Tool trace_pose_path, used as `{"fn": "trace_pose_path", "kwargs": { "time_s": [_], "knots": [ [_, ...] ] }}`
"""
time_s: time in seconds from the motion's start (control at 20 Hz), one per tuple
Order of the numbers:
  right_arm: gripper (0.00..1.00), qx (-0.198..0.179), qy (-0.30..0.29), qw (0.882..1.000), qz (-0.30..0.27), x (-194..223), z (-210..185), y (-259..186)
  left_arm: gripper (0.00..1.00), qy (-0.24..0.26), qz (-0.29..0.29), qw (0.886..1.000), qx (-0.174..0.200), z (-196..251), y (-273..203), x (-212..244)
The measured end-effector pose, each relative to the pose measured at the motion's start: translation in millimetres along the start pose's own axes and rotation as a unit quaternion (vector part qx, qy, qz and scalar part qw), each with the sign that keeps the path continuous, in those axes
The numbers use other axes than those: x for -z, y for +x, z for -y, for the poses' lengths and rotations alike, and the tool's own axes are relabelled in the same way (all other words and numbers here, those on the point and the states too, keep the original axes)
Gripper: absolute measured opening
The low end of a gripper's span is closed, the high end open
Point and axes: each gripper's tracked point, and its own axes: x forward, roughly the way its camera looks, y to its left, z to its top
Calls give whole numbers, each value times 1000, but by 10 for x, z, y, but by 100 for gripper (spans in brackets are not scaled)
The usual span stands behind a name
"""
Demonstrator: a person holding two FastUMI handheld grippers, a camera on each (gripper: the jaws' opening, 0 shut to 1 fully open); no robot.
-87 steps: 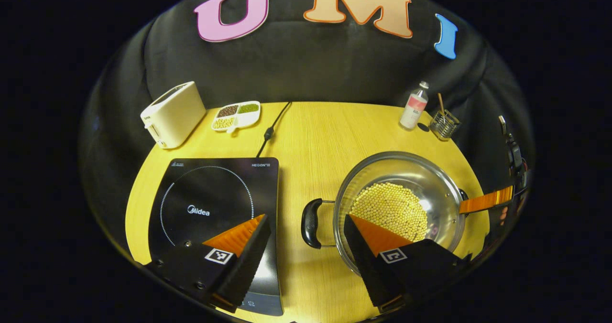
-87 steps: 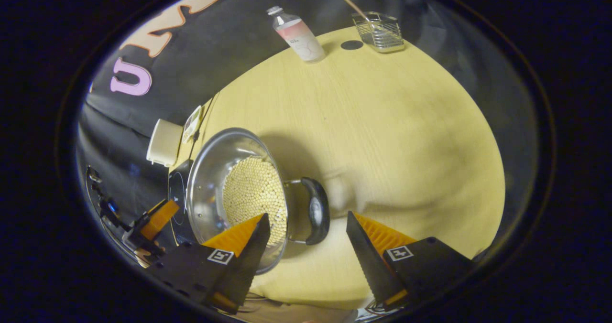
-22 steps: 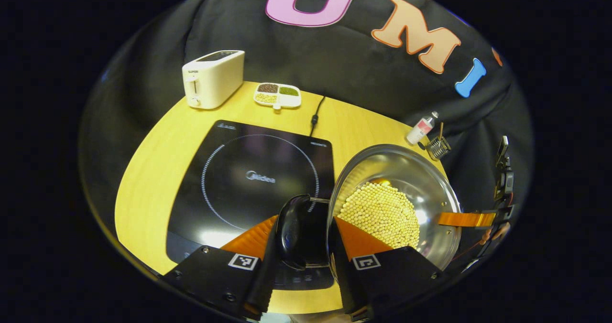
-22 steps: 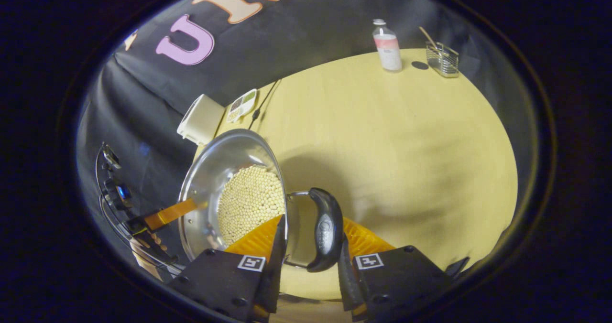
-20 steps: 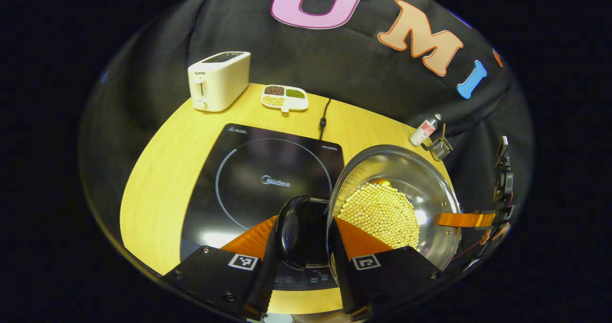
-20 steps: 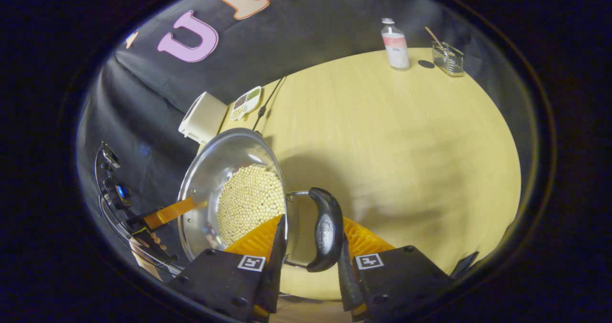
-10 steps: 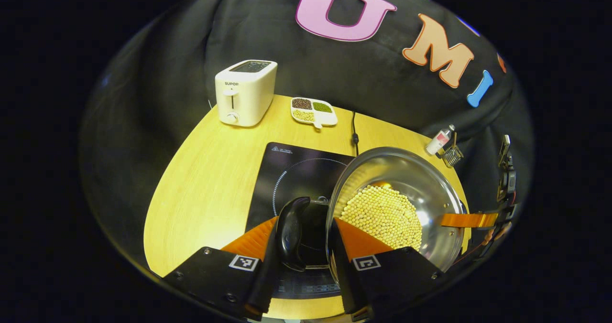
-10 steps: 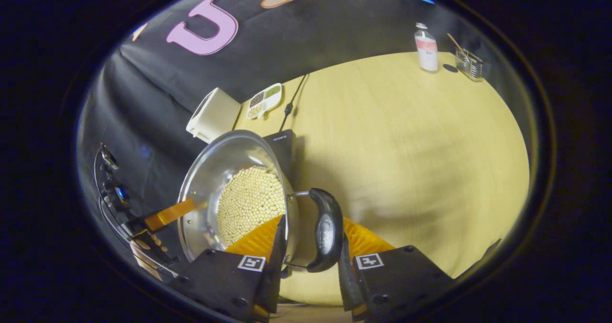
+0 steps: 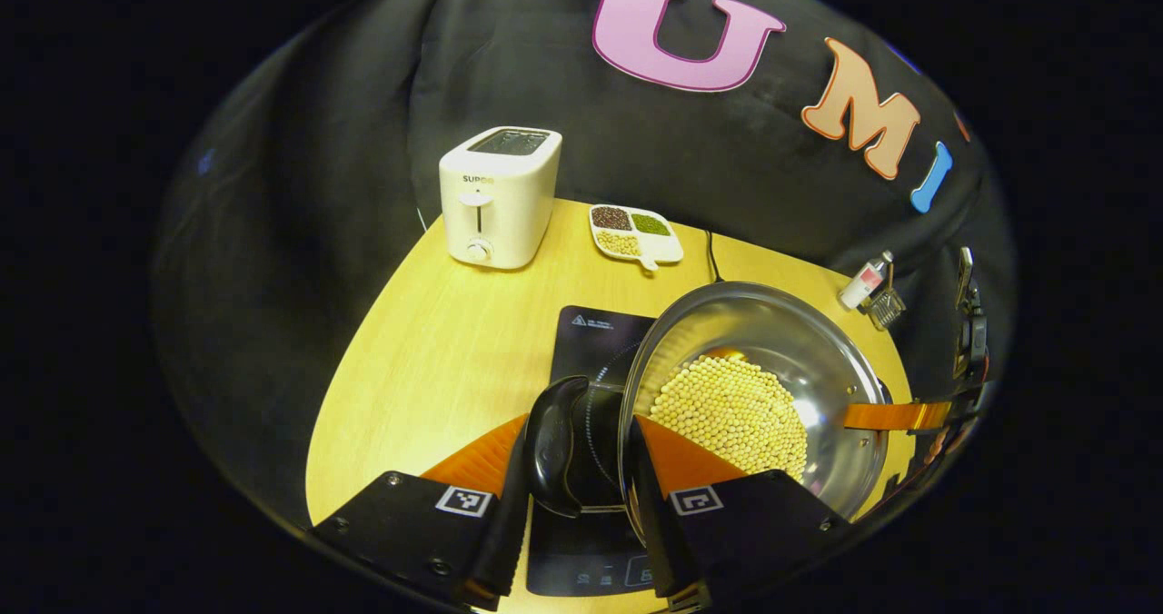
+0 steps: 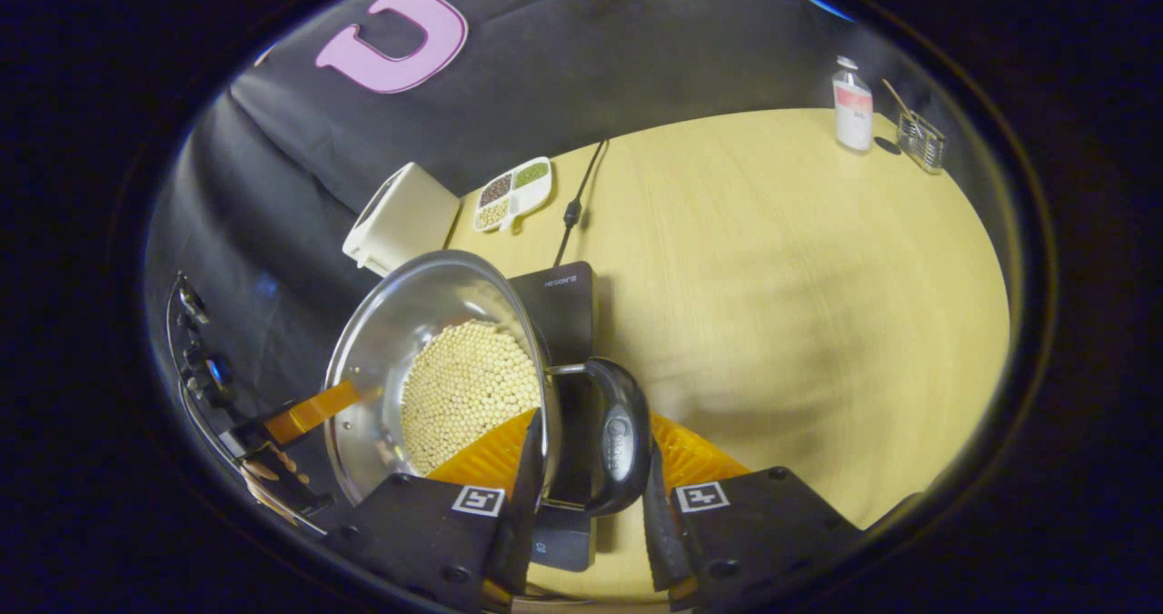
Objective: First push the handle of the pot to place it horizontally, then grasp the pot with both hands and set it on the induction cooktop.
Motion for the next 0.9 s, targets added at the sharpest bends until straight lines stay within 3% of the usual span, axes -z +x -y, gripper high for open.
{"fn": "trace_pose_path", "kwargs": {
  "time_s": [0.05,0.1,0.9],
  "knots": [
    [46,5,2,1000,-2,21,-5,33,58,5,1,1000,-5,-37,3,-20],
    [53,8,3,1000,-3,39,-11,47,58,9,1,1000,-8,-96,105,-30],
    [53,26,24,999,3,-50,-16,259,57,-1,0,1000,13,-169,432,-24]
  ]
}}
